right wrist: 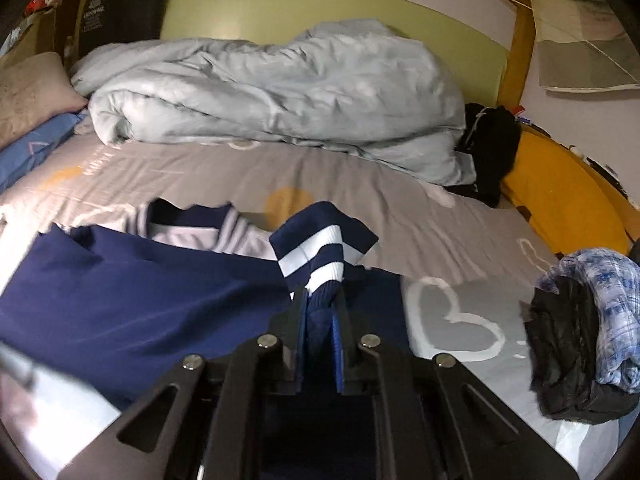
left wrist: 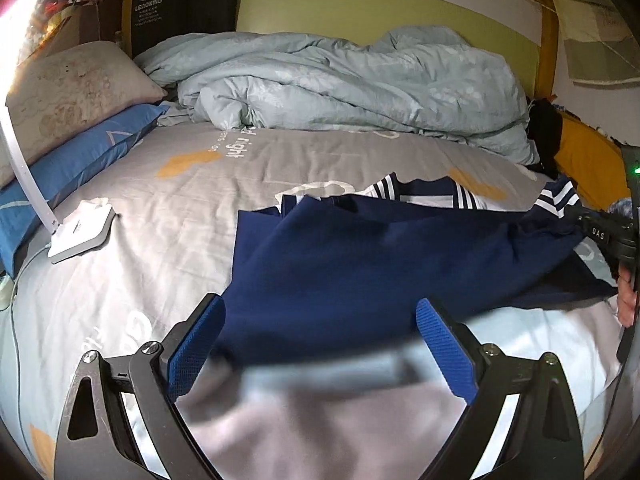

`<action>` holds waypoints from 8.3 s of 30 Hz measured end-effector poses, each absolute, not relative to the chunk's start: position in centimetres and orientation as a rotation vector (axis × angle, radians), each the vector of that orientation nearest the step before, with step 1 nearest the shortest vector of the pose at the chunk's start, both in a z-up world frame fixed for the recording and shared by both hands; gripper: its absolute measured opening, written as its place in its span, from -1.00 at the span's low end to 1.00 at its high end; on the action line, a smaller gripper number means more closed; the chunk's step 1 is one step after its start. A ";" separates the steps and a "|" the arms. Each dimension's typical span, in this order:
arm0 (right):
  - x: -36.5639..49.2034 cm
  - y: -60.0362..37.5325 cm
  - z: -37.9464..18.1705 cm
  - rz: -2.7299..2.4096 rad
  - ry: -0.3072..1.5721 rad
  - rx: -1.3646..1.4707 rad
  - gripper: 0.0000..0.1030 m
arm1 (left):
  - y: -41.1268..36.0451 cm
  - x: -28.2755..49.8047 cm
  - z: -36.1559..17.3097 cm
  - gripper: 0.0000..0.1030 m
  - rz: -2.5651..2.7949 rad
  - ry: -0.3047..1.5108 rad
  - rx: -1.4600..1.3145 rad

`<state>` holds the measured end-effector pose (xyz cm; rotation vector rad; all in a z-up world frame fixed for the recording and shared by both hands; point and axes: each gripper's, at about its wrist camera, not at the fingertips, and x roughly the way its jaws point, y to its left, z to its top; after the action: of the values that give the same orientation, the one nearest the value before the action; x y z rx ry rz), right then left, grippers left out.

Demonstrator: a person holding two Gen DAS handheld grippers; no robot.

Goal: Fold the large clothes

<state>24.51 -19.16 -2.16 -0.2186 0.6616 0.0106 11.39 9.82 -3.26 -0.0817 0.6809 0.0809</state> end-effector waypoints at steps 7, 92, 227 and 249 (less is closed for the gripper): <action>26.6 -22.8 -5.5 -0.018 0.822 -0.092 -0.78 | 9.5 12.1 -4.5 0.86 0.100 0.720 -0.056; 4.9 -17.7 -10.8 0.174 0.776 -0.451 1.00 | -2.1 2.9 -11.1 0.99 -0.130 0.819 0.323; 11.1 -35.1 -5.3 0.073 0.785 0.320 1.00 | 5.9 4.1 -3.8 1.00 0.074 0.491 0.119; 13.9 -35.0 -7.7 0.064 0.827 0.637 0.82 | 6.2 6.7 -6.7 1.00 -0.003 0.573 -0.035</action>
<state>13.92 -34.99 -7.68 0.6371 0.8268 0.0640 6.72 6.19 -6.74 -0.0347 0.5725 -0.0029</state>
